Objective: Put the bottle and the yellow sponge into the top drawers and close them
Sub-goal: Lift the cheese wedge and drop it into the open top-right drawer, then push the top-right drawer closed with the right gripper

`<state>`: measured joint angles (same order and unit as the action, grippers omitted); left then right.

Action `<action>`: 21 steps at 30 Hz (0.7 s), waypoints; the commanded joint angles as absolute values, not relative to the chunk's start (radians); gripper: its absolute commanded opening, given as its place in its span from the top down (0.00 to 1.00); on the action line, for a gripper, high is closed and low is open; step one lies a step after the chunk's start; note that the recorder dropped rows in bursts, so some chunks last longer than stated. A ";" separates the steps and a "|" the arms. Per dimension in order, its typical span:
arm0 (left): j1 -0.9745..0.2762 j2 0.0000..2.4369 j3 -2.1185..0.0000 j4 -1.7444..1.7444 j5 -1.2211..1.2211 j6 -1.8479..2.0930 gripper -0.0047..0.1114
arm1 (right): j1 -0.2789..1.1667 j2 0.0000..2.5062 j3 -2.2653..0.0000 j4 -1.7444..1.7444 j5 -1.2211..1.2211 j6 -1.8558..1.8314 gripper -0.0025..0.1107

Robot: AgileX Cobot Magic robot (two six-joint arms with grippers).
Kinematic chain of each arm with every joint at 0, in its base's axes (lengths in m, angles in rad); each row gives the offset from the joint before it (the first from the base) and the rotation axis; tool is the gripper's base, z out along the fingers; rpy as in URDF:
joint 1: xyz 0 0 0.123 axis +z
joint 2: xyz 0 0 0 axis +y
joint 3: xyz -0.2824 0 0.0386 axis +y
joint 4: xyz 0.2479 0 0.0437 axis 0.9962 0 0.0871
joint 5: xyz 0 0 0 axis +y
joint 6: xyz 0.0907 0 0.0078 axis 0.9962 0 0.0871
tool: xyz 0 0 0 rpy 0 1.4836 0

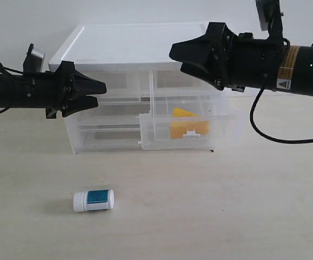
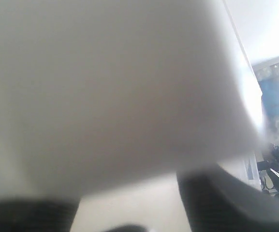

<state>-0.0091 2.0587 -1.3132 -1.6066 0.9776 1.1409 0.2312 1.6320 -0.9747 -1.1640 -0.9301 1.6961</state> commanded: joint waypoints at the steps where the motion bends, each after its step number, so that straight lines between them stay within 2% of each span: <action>1: -0.001 2.067 -1.330 -1.659 0.863 1.166 0.50 | 0.229 1.625 -0.979 -1.387 -1.149 1.790 0.79; 4: -0.001 2.067 -1.330 -1.659 0.865 1.166 0.50 | 0.229 1.625 -0.979 -1.546 -1.221 1.808 0.92; 5: -0.001 2.067 -1.330 -1.657 0.867 1.166 0.50 | 0.229 1.625 -0.979 -1.597 -1.221 1.805 0.93; 8: -0.001 2.067 -1.330 -1.655 0.882 1.166 0.50 | 0.229 1.625 -0.979 -1.744 -1.169 1.838 0.94; 21: -0.001 2.067 -1.330 -1.667 0.885 1.163 0.50 | 0.231 1.627 -0.936 -1.744 -0.668 1.870 0.94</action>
<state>-0.0091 2.0587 -1.3132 -1.6086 0.9854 1.1444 0.2312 1.6320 -0.9358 -1.7497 -0.7863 1.8806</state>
